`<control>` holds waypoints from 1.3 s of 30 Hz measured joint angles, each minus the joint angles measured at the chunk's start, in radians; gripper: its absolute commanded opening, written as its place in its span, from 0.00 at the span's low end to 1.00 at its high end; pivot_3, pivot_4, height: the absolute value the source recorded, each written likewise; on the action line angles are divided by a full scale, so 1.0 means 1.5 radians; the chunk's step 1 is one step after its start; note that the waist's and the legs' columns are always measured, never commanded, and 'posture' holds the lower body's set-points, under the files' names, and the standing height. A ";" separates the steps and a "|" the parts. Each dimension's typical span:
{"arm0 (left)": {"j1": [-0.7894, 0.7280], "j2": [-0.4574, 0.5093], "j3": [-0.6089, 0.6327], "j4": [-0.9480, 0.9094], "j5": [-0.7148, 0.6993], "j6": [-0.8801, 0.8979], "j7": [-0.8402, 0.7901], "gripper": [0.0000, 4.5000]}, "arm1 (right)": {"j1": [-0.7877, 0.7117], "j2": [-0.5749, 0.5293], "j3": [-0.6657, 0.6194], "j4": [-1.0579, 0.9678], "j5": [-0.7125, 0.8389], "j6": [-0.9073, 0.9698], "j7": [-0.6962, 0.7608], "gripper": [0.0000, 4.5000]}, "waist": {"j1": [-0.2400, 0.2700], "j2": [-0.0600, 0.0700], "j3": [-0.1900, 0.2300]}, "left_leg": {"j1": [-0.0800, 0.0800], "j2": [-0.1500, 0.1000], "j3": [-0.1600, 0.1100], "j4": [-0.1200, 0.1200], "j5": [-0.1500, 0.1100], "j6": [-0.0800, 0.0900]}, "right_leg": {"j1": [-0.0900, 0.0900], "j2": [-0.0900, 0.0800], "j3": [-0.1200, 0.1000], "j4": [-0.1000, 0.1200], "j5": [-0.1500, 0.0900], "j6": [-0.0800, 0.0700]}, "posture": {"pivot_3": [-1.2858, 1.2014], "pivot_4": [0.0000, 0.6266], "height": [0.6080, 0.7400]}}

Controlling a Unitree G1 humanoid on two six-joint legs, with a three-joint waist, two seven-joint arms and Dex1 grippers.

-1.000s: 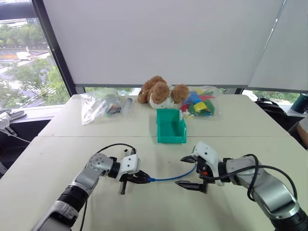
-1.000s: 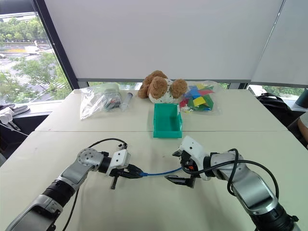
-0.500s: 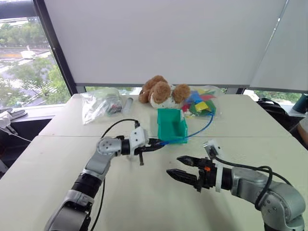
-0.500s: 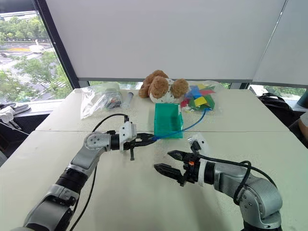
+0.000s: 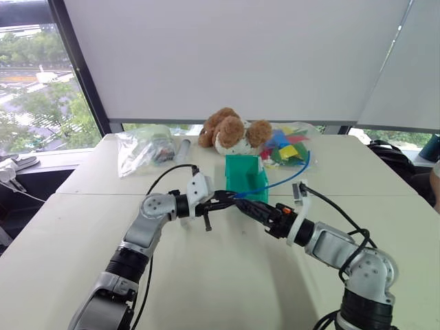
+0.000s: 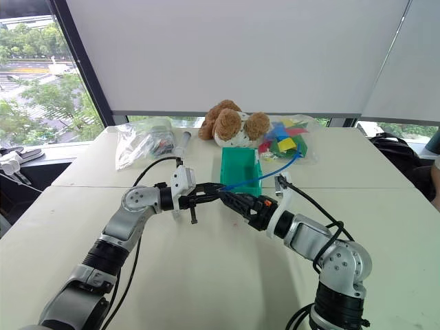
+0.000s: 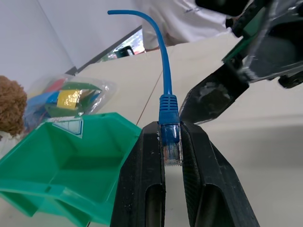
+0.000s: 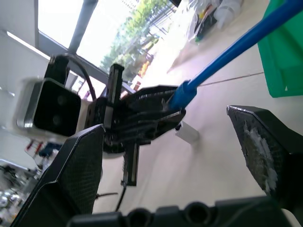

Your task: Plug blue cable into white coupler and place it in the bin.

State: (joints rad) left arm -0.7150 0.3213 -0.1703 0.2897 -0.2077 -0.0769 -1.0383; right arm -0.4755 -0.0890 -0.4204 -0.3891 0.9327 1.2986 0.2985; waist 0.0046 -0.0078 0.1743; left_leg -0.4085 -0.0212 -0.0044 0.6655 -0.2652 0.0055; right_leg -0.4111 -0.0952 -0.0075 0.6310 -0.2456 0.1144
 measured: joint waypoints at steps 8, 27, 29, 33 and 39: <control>0.002 0.001 0.000 -0.003 0.000 0.002 0.000 0.01 | -0.016 0.012 0.014 0.040 0.031 -0.033 -0.052 1.00 | -0.001 0.000 0.000 | 0.000 0.000 0.000 0.000 0.000 0.000 | 0.000 0.000 0.000 0.000 0.000 0.000 | 0.52 0.24 1.00; 0.011 0.005 0.000 -0.020 0.000 -0.008 0.004 0.11 | -0.016 -0.020 0.040 0.062 0.077 -0.077 -0.092 0.00 | -0.008 0.000 0.000 | 0.000 0.000 0.000 0.000 0.000 0.000 | 0.000 0.000 0.000 0.000 0.000 0.000 | 0.52 0.24 1.00; 0.015 0.011 0.000 -0.029 -0.013 0.019 -0.003 0.30 | -0.016 -0.023 0.048 0.062 0.081 -0.078 -0.095 0.00 | -0.011 0.000 0.000 | 0.000 0.000 0.000 -0.001 0.000 0.000 | 0.000 0.000 0.000 0.000 0.000 0.000 | 0.52 0.24 1.00; 0.029 0.028 0.004 -0.062 -0.035 0.087 -0.003 0.75 | -0.024 -0.037 0.071 0.061 0.095 -0.078 -0.094 0.00 | -0.014 0.000 0.000 | 0.000 0.001 0.000 -0.001 0.000 0.000 | -0.001 0.001 0.000 0.000 0.000 0.000 | 0.52 0.24 1.00; 0.039 0.139 0.088 -0.096 -0.054 0.155 0.013 1.00 | -0.051 -0.149 0.134 0.041 0.063 -0.096 -0.039 0.00 | -0.016 0.000 0.000 | 0.000 0.001 0.000 -0.002 0.000 0.000 | -0.001 0.001 0.000 0.000 0.000 0.000 | 0.52 0.24 1.00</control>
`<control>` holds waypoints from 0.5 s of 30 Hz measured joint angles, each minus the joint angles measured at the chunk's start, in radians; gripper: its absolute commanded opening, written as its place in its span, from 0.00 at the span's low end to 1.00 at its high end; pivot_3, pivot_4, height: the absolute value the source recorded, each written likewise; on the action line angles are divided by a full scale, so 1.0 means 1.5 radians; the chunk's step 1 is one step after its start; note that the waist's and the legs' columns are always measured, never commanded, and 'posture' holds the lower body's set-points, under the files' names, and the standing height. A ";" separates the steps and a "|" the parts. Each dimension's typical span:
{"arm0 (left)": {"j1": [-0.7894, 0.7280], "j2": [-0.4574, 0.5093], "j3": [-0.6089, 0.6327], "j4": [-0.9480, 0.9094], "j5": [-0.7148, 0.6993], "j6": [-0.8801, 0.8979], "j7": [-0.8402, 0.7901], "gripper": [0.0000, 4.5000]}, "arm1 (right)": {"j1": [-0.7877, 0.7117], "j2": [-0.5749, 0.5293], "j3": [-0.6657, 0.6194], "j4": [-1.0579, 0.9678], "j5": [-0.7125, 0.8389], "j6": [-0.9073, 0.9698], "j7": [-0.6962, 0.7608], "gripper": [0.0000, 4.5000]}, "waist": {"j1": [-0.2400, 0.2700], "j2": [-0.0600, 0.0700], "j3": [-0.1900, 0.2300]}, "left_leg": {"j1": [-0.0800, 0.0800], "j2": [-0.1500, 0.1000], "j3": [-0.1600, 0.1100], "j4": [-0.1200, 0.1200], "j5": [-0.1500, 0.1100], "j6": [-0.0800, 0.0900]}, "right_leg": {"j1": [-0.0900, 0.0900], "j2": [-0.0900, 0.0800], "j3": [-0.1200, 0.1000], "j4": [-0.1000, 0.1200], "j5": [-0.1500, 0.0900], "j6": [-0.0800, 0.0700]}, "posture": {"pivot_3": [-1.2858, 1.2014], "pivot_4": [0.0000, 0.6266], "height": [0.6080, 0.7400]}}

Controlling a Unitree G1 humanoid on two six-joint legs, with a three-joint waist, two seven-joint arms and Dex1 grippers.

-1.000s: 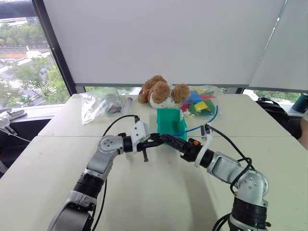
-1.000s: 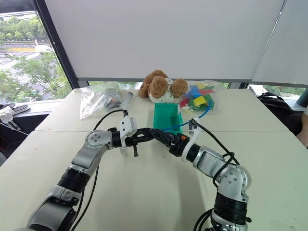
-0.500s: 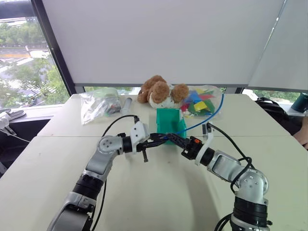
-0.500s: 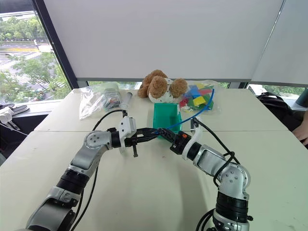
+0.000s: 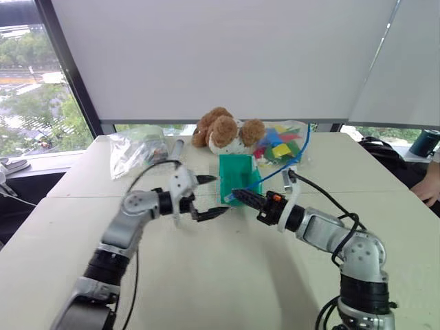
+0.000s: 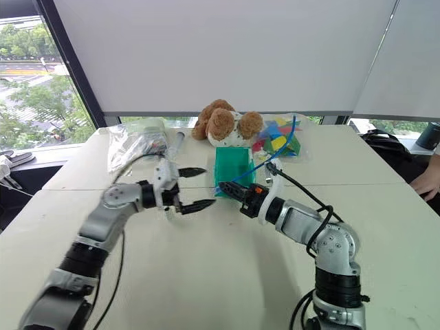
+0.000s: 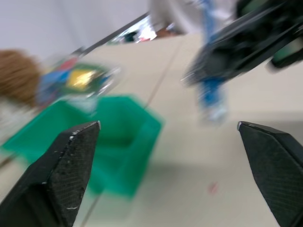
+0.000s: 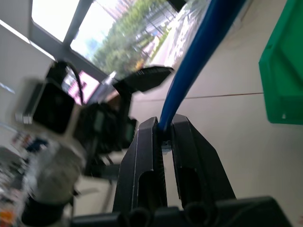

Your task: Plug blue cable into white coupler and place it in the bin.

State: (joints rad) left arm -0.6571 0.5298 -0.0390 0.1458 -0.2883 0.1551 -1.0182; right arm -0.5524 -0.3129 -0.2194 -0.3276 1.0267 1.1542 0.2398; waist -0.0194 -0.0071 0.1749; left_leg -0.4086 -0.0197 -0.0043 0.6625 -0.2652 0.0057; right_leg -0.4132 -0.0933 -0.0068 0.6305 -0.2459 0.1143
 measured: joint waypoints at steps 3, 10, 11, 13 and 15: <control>0.031 0.064 0.049 -0.007 -0.011 0.022 -0.003 1.00 | 0.000 -0.034 0.037 -0.004 -0.027 -0.018 0.036 0.00 | 0.001 0.000 0.000 | 0.000 0.000 0.000 0.000 0.000 0.000 | 0.000 0.000 0.000 0.000 0.000 0.000 | 0.52 0.24 1.00; 0.132 0.112 0.087 0.039 -0.008 0.003 -0.009 1.00 | -0.001 -0.072 0.121 -0.008 -0.089 -0.070 0.125 0.00 | 0.007 0.000 0.000 | 0.000 0.000 0.000 0.000 0.000 0.000 | 0.000 -0.001 0.000 -0.001 0.000 0.000 | 0.52 0.24 1.00; 0.137 0.110 0.088 0.048 -0.008 0.002 -0.009 1.00 | -0.001 -0.074 0.132 -0.008 -0.100 -0.078 0.135 0.00 | 0.007 -0.001 0.000 | 0.000 0.000 0.000 0.000 0.000 0.000 | 0.000 -0.001 0.000 -0.001 0.000 0.000 | 0.52 0.24 1.00; 0.138 0.097 0.088 0.067 -0.008 -0.008 -0.007 1.00 | -0.001 -0.077 0.145 -0.007 -0.114 -0.090 0.152 0.00 | 0.007 -0.001 0.000 | 0.000 -0.001 0.000 0.000 0.000 0.000 | 0.000 -0.002 0.000 -0.001 0.000 0.000 | 0.52 0.24 1.00; 0.132 0.074 0.085 0.104 -0.004 -0.027 -0.008 1.00 | -0.003 -0.080 0.155 -0.005 -0.128 -0.100 0.166 0.00 | 0.007 -0.001 0.000 | 0.000 -0.001 0.000 0.000 0.000 0.000 | 0.000 -0.002 0.000 -0.001 0.000 0.000 | 0.52 0.24 1.00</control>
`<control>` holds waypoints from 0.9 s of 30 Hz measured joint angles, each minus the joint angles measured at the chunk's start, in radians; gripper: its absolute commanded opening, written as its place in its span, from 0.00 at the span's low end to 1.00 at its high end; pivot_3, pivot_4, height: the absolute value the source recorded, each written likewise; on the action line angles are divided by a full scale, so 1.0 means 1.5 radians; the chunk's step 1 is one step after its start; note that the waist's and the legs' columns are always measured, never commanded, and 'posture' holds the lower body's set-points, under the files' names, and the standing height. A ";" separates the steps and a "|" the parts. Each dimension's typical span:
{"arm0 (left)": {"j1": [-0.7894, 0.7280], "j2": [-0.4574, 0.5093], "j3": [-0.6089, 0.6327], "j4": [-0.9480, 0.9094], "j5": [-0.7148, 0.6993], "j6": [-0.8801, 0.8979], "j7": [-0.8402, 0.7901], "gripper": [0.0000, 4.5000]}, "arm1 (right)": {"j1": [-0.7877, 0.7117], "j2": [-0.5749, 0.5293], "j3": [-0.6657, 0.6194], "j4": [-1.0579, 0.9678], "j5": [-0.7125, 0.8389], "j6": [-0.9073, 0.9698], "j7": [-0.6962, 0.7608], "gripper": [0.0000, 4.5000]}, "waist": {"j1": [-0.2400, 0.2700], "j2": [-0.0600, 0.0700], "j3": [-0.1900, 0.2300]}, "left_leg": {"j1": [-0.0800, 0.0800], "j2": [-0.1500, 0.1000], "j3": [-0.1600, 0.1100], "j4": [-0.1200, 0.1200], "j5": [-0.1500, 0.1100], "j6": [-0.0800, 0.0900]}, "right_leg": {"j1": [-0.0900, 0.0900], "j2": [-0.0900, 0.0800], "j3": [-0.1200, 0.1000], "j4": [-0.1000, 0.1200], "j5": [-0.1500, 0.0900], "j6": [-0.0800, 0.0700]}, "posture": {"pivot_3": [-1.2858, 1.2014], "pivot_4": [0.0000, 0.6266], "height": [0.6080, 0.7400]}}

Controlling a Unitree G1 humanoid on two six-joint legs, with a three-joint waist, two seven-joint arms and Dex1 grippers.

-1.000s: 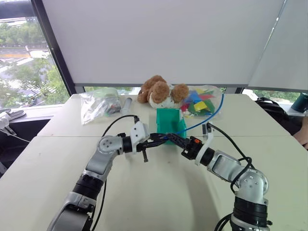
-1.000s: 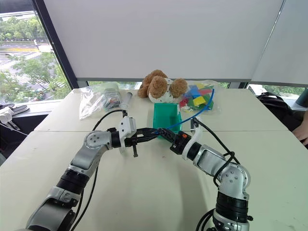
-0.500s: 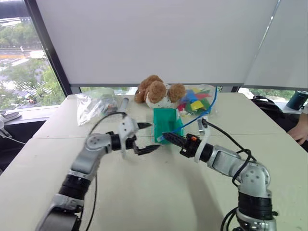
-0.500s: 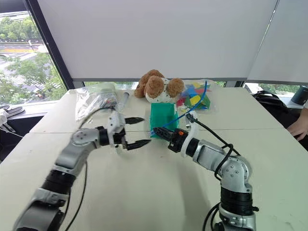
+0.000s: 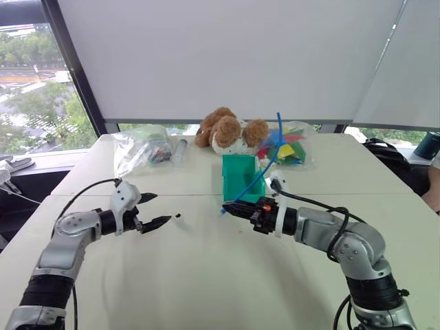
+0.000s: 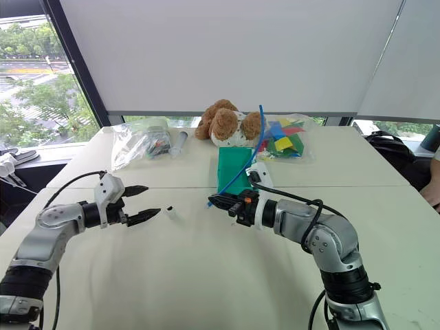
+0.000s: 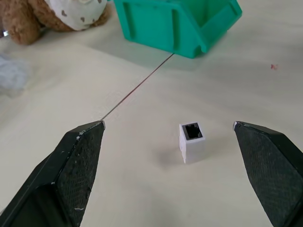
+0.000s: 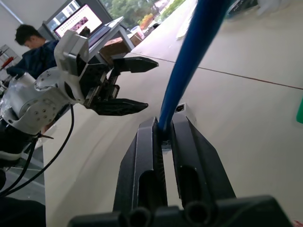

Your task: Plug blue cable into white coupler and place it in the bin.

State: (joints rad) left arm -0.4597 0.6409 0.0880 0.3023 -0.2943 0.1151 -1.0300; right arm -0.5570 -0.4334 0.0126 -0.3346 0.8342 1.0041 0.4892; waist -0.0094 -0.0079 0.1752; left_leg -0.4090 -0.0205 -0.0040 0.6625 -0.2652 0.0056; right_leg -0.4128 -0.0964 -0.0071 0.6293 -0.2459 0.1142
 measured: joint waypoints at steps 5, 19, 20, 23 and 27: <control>-0.021 -0.041 -0.035 0.107 0.032 -0.055 -0.008 1.00 | -0.002 -0.001 0.008 0.006 -0.023 -0.013 0.016 0.00 | -0.001 0.000 0.000 | 0.000 0.000 0.000 0.000 0.000 0.000 | 0.000 0.000 0.000 0.000 0.000 0.000 | 0.52 0.24 1.00; -0.090 -0.124 -0.051 0.286 0.072 -0.162 0.003 0.12 | 0.012 0.001 0.005 -0.011 -0.028 -0.013 -0.001 0.00 | 0.000 0.000 0.000 | 0.000 0.000 0.000 0.000 0.000 0.000 | 0.000 -0.001 0.000 0.000 0.000 0.000 | 0.52 0.24 1.00; -0.091 -0.129 -0.051 0.286 0.072 -0.162 0.000 0.07 | 0.012 0.000 0.005 -0.011 -0.029 -0.013 -0.002 0.00 | -0.001 0.000 0.000 | 0.000 0.000 0.000 0.000 0.000 0.000 | 0.000 -0.001 0.000 0.000 0.000 0.000 | 0.52 0.24 1.00; -0.094 -0.147 -0.059 0.284 0.072 -0.167 -0.023 0.08 | 0.012 -0.020 0.008 -0.017 -0.036 -0.013 0.005 0.00 | 0.000 0.000 0.000 | 0.000 0.000 0.000 0.000 0.000 0.000 | 0.000 -0.001 0.000 0.000 0.000 0.000 | 0.52 0.24 1.00; -0.097 -0.167 -0.086 0.265 0.072 -0.166 -0.070 0.08 | 0.010 -0.106 0.044 -0.030 -0.088 -0.038 0.061 0.00 | 0.001 0.000 0.000 | -0.001 0.000 0.001 0.000 0.000 0.000 | 0.000 -0.001 0.000 0.000 0.000 0.000 | 0.52 0.24 1.00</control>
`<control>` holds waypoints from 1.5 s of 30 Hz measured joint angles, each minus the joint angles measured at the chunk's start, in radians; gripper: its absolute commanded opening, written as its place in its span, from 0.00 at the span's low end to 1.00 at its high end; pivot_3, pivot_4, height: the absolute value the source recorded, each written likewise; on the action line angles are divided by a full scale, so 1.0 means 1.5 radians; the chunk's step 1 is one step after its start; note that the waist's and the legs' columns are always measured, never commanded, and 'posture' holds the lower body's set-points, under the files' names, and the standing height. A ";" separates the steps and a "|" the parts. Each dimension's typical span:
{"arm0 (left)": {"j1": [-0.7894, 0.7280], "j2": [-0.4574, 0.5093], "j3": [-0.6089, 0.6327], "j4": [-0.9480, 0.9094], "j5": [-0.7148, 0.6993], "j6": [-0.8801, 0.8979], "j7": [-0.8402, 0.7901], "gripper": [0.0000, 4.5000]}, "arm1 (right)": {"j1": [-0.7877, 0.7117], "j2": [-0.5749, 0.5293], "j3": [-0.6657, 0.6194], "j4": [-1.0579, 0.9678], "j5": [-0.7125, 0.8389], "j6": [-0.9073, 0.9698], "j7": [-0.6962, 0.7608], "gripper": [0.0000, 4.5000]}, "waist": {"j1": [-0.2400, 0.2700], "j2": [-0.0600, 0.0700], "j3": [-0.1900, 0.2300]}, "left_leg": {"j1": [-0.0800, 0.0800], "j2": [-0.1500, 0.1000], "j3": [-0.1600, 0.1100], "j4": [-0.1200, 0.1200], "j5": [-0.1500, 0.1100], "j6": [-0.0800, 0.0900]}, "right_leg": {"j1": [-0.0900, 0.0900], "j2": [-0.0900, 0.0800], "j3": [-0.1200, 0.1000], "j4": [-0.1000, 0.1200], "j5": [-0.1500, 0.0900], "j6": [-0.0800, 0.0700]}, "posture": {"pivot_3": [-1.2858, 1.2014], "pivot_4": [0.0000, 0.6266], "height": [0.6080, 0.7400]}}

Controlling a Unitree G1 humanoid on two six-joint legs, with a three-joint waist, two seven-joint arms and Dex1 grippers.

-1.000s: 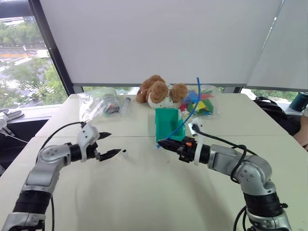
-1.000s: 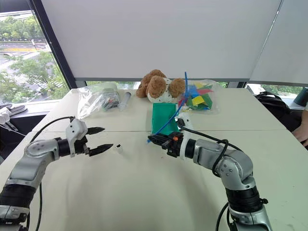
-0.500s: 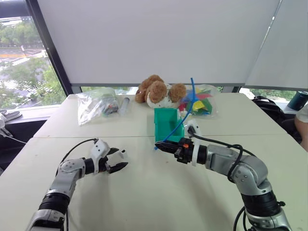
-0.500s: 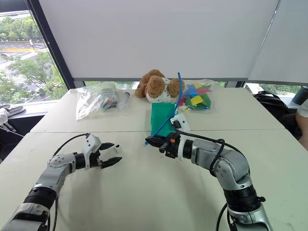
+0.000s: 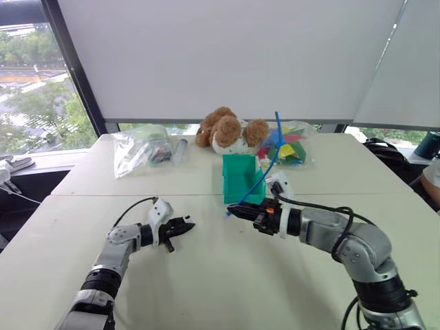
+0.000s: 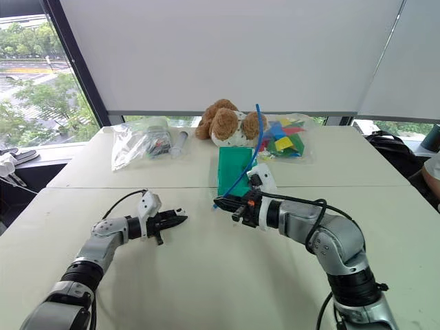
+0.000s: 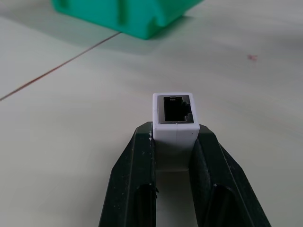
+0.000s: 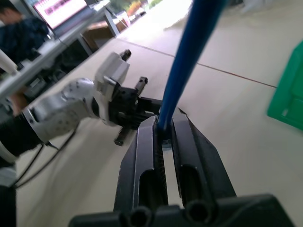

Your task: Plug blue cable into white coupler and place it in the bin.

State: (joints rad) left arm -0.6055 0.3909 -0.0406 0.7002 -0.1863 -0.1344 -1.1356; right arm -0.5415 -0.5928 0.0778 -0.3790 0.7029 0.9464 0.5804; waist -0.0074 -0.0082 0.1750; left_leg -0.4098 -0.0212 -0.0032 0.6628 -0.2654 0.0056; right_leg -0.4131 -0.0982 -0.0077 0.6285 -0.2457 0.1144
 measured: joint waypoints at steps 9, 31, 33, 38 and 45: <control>-0.054 -0.058 -0.130 -0.023 0.032 -0.017 -0.151 0.08 | -0.075 -0.138 0.147 0.060 -0.191 -0.190 0.226 0.00 | -0.004 0.000 0.000 | 0.000 0.001 0.000 0.000 0.000 0.000 | 0.000 0.002 0.000 0.000 0.000 0.000 | 0.52 0.24 1.00; -0.085 -0.090 -0.148 0.057 0.088 -0.108 -0.152 0.08 | -0.103 -0.048 0.233 0.152 -0.343 -0.285 0.345 0.00 | 0.000 0.000 0.000 | 0.000 0.000 0.000 0.001 0.000 0.000 | 0.000 0.001 0.000 0.000 0.000 0.000 | 0.52 0.24 1.00; -0.085 -0.090 -0.148 0.057 0.088 -0.109 -0.152 0.08 | -0.103 -0.042 0.233 0.154 -0.350 -0.287 0.349 0.00 | 0.000 0.000 0.000 | 0.000 0.000 0.000 0.001 0.000 0.000 | 0.000 0.001 0.000 0.000 0.000 0.000 | 0.52 0.24 1.00; -0.085 -0.091 -0.148 0.058 0.090 -0.110 -0.150 0.08 | -0.102 -0.041 0.234 0.158 -0.365 -0.299 0.361 0.00 | 0.001 0.000 0.000 | 0.000 0.000 0.000 0.001 0.000 0.000 | 0.001 0.001 -0.001 0.000 0.000 0.000 | 0.52 0.24 1.00; -0.085 -0.092 -0.148 0.061 0.090 -0.112 -0.148 0.08 | -0.101 -0.045 0.234 0.157 -0.377 -0.308 0.376 0.00 | 0.001 0.000 0.000 | 0.001 0.000 0.000 0.001 0.000 0.000 | 0.001 0.001 -0.001 0.000 0.000 0.000 | 0.52 0.24 1.00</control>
State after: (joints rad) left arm -0.7336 0.2525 -0.2629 0.7920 -0.0510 -0.3019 -1.3578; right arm -0.6932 -0.6604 0.4282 -0.1440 0.1373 0.4850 1.1449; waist -0.0065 -0.0088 0.1753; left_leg -0.4090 -0.0213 -0.0039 0.6649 -0.2653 0.0057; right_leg -0.4112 -0.0966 -0.0086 0.6286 -0.2457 0.1144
